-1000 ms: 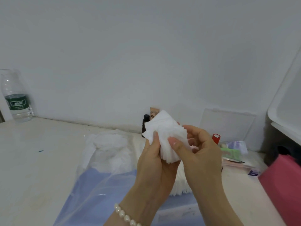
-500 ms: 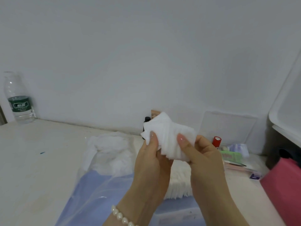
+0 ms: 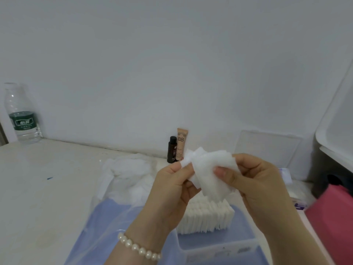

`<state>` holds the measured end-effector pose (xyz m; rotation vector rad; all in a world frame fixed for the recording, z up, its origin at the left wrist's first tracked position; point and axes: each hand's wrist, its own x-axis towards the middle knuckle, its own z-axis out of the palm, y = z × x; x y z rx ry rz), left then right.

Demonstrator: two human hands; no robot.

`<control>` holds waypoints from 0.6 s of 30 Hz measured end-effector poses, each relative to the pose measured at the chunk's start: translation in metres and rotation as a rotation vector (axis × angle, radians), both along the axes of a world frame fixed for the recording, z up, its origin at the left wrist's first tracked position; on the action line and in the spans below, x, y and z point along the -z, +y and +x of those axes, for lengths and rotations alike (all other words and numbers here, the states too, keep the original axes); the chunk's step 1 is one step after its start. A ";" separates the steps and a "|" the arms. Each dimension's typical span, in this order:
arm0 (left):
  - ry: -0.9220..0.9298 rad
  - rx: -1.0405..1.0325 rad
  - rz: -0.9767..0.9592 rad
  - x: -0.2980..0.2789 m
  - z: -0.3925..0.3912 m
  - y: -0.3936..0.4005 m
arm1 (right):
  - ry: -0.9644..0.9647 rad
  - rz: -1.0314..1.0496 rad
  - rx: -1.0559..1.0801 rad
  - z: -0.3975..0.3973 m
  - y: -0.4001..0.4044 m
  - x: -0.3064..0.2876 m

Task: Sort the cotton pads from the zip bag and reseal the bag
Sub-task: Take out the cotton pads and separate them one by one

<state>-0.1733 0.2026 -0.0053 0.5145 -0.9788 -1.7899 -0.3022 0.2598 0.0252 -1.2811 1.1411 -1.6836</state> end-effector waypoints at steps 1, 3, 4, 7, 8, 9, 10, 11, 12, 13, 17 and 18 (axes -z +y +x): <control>-0.026 0.007 -0.035 0.000 0.000 0.001 | 0.038 0.007 0.022 0.004 0.001 -0.002; -0.060 0.031 -0.091 -0.001 0.001 0.003 | 0.085 0.006 0.039 0.008 0.002 -0.004; -0.068 0.047 -0.111 -0.002 0.001 0.003 | 0.112 0.001 0.054 0.009 0.002 -0.004; -0.070 0.078 -0.127 -0.003 0.000 0.004 | 0.176 0.008 0.116 0.009 0.001 -0.003; -0.072 0.079 -0.121 -0.003 0.000 0.004 | 0.179 0.009 0.129 0.009 0.000 -0.003; -0.075 0.079 -0.107 -0.004 0.000 0.004 | 0.182 0.008 0.141 0.009 -0.001 -0.002; -0.077 0.081 -0.091 -0.004 0.000 0.005 | 0.189 0.005 0.154 0.009 -0.001 -0.001; -0.079 0.083 -0.079 -0.005 0.000 0.005 | 0.203 0.002 0.164 0.008 -0.002 -0.001; -0.081 0.083 -0.072 -0.006 0.000 0.005 | 0.215 0.001 0.172 0.008 -0.002 0.000; -0.084 0.080 -0.072 -0.006 0.000 0.005 | 0.227 0.003 0.178 0.009 -0.003 0.001; -0.089 0.074 -0.054 -0.005 0.001 0.004 | 0.316 -0.009 0.247 0.011 -0.006 0.006; -0.089 0.078 -0.045 -0.005 0.001 0.004 | 0.342 -0.017 0.281 0.012 -0.007 0.009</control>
